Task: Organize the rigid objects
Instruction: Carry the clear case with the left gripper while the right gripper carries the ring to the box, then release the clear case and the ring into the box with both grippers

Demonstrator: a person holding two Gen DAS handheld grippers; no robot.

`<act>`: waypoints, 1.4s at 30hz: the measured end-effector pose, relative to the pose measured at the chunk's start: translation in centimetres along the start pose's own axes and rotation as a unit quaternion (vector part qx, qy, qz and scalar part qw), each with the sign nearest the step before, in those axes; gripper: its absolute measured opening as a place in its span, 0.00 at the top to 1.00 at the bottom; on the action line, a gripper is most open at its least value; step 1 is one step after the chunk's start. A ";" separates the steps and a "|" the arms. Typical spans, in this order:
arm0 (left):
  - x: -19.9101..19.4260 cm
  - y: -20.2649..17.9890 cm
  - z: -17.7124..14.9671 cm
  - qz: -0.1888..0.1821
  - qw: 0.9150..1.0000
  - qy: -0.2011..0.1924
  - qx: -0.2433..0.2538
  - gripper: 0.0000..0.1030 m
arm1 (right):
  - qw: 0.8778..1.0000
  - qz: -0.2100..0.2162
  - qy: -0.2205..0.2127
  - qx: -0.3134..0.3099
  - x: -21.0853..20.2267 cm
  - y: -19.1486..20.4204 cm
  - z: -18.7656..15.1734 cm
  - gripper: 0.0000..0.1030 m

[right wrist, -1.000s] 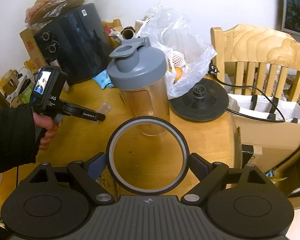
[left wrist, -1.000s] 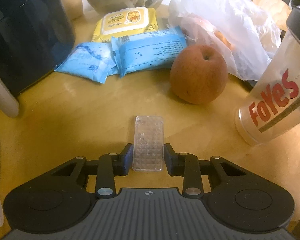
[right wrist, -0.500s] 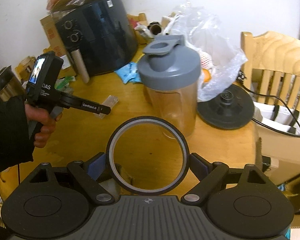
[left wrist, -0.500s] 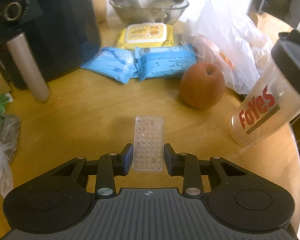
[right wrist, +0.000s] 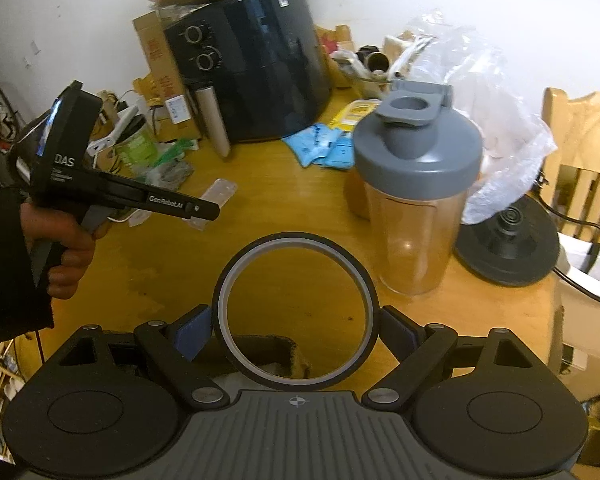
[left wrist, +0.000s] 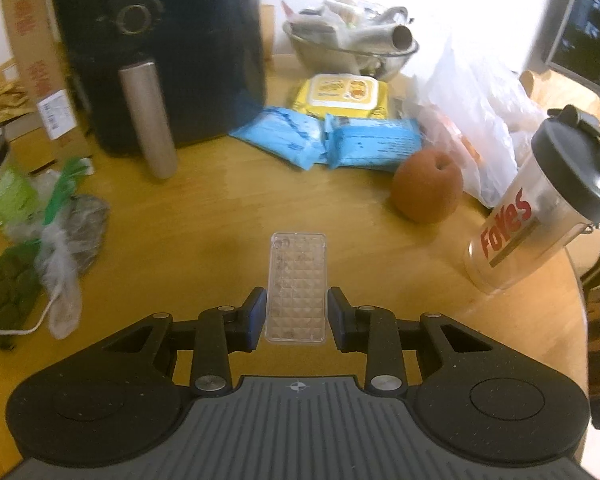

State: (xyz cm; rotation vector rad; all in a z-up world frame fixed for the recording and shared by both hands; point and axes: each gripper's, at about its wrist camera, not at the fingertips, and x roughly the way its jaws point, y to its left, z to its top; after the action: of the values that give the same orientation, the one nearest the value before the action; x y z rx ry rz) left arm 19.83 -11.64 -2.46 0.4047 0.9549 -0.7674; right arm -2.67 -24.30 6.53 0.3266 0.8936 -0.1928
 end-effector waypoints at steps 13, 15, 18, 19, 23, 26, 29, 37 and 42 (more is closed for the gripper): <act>-5.7 1.3 -2.7 0.018 0.999 -0.021 -0.037 0.68 | 0.999 0.039 0.006 -0.026 0.4 2.1 -0.1 0.13; -6.5 1.3 -3.2 0.019 0.999 -0.022 -0.042 0.68 | 0.999 0.044 0.006 -0.031 0.4 2.4 -0.1 0.13; -7.6 1.1 -4.0 0.020 0.998 -0.023 -0.049 0.68 | 0.998 0.052 0.008 -0.037 0.3 2.7 -0.2 0.13; -8.0 1.0 -4.2 0.020 0.998 -0.024 -0.051 0.68 | 0.998 0.054 0.008 -0.039 0.3 2.9 -0.3 0.13; -9.3 0.4 -5.5 0.022 0.998 -0.025 -0.061 0.68 | 0.997 0.062 0.011 -0.047 0.2 3.3 -0.5 0.13; -10.2 0.0 -6.5 0.022 0.997 -0.024 -0.068 0.68 | 0.996 0.068 0.015 -0.053 0.2 3.6 -0.8 0.13; -10.8 -0.5 -7.6 0.021 0.997 -0.021 -0.075 0.68 | 0.995 0.075 0.020 -0.062 0.1 3.9 -1.2 0.13; -11.8 -1.7 -10.7 0.021 0.995 -0.004 -0.093 0.68 | 0.990 0.095 0.039 -0.096 0.2 5.3 -2.3 0.12; -12.2 -2.6 -11.9 0.035 0.994 0.007 -0.100 0.67 | 0.985 0.094 0.076 -0.120 1.0 6.5 -2.7 0.07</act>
State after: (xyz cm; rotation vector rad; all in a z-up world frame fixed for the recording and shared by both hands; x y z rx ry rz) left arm 6.81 -1.10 1.53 0.2684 1.0151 -0.5991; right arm -2.06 -17.35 5.45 0.2010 1.0185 0.1151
